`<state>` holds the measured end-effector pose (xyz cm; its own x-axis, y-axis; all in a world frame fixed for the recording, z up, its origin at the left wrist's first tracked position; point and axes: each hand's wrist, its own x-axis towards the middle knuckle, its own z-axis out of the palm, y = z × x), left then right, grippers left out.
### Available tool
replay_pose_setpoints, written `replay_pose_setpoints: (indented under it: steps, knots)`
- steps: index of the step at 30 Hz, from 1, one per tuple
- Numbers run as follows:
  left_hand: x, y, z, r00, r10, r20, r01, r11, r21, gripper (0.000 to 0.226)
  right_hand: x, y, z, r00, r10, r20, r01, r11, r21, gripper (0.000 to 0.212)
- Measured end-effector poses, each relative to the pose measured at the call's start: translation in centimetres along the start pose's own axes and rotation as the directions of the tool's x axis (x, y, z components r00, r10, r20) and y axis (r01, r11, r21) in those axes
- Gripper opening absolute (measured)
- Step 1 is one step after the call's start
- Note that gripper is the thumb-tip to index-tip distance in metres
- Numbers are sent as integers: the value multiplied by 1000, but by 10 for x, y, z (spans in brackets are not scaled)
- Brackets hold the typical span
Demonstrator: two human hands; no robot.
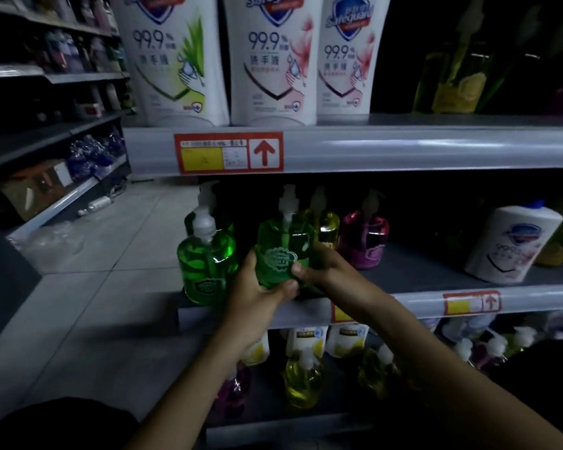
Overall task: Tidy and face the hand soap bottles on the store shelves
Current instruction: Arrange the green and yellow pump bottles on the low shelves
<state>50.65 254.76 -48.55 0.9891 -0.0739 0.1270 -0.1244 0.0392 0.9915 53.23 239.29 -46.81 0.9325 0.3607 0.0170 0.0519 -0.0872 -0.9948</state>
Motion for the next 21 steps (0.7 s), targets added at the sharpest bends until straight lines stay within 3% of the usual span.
replay_pose_setpoints:
  steps: [3,8,10,12,13,15,16,17,18,19,21]
  knots:
    - [8,-8,4,994,-74,-83,76,997,22,68,16,1,-6,997,44,60,-40,998,-56,45]
    - [14,-15,6,978,-142,-151,183,933,309,71,25,12,-13,999,42,20,-38,983,-178,65]
    - [12,-5,5,977,-104,-185,189,826,531,62,24,15,-12,1000,-5,12,8,976,-219,68]
    - [2,10,-2,983,64,-171,104,571,815,44,21,21,-4,990,-109,-86,71,930,-362,81]
    - [-5,19,-9,961,231,-149,17,489,872,31,17,24,2,969,-184,-162,96,892,-442,91]
    - [-17,41,-25,799,575,-176,-109,425,899,7,8,27,19,894,-353,-276,150,817,-557,99]
    - [-20,50,-36,691,681,-241,-114,432,895,7,3,27,27,859,-416,-298,168,779,-604,98]
    - [-18,53,-48,646,700,-303,-93,467,879,15,2,28,34,833,-462,-304,175,741,-648,97]
    - [-16,54,-58,687,637,-350,-49,520,853,28,3,28,38,816,-492,-305,168,706,-688,95]
    - [-12,49,-66,770,522,-367,20,555,831,43,6,28,42,803,-507,-314,150,682,-716,92]
    - [-5,38,-72,882,326,-341,143,503,853,66,13,26,49,792,-509,-339,101,656,-748,83]
